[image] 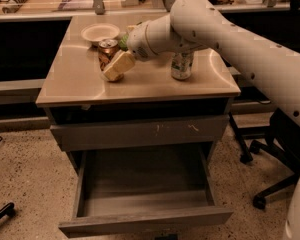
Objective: Place orange can into middle drawer
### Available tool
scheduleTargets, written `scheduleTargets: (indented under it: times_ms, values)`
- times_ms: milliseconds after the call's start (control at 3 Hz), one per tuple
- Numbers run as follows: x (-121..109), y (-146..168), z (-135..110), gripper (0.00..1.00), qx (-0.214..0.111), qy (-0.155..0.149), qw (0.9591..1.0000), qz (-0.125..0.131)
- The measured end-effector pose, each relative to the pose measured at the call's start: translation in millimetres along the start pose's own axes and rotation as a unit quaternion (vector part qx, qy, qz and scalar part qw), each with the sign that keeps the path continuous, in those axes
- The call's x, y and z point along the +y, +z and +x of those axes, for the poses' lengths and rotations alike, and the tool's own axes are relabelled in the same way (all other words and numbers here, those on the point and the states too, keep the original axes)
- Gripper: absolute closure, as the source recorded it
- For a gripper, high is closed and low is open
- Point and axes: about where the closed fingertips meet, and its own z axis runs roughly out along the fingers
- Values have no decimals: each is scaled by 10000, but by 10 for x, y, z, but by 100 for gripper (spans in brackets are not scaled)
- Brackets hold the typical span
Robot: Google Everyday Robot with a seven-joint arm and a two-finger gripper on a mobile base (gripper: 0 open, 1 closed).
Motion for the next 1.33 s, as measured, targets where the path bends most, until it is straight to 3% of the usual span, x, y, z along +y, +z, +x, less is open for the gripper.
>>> scheduleTargets:
  times_ms: [667,1333]
  values:
    - [33,350,85,0,-31,105,9997,-239]
    - [-8,471,86,42,-30,86,9995,-307]
